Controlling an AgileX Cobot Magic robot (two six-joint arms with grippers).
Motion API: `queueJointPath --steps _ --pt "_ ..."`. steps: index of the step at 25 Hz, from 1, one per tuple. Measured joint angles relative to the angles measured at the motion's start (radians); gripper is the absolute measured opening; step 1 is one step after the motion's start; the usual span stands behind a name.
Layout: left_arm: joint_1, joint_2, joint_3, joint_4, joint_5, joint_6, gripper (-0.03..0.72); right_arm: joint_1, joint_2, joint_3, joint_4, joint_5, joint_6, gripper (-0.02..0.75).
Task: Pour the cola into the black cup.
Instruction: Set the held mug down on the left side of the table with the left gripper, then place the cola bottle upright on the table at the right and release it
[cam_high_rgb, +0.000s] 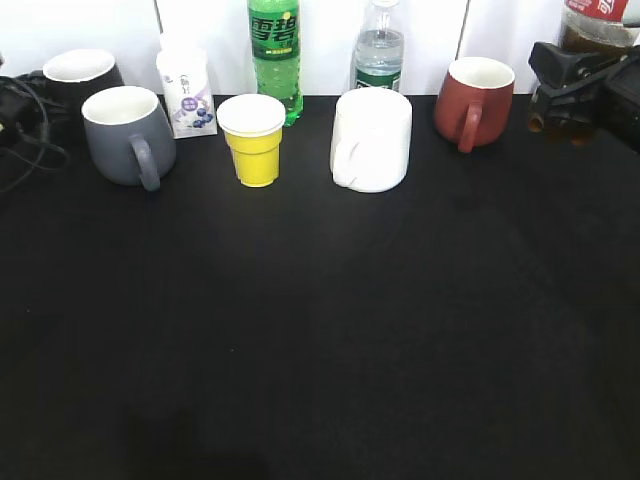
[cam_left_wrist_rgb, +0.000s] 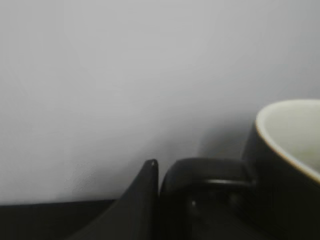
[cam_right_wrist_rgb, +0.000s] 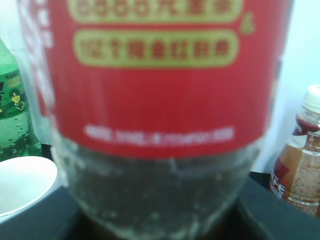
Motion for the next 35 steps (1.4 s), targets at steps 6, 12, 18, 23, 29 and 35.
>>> queueJointPath --steps 6,12,18,23,29,35 --pt "0.0 -0.155 0.247 -0.005 -0.029 -0.001 0.324 0.0 0.0 0.0 0.007 0.0 0.001 0.386" --pt "0.0 -0.393 0.544 -0.005 -0.112 -0.001 0.324 0.0 0.0 0.0 0.141 0.0 -0.031 0.386" --pt "-0.026 -0.914 0.604 0.073 0.388 -0.002 0.324 -0.081 0.143 -0.108 0.157 0.0 -0.057 0.386" --pt "-0.05 -1.077 0.604 0.091 0.507 -0.005 0.324 -0.094 0.374 -0.202 0.125 -0.122 -0.012 0.386" --pt "-0.05 -1.083 0.605 0.091 0.537 -0.017 0.324 -0.094 0.47 -0.236 0.111 -0.183 -0.007 0.424" --pt "-0.05 -1.083 0.605 0.091 0.542 -0.039 0.324 -0.094 0.466 -0.237 0.107 -0.185 -0.04 0.603"
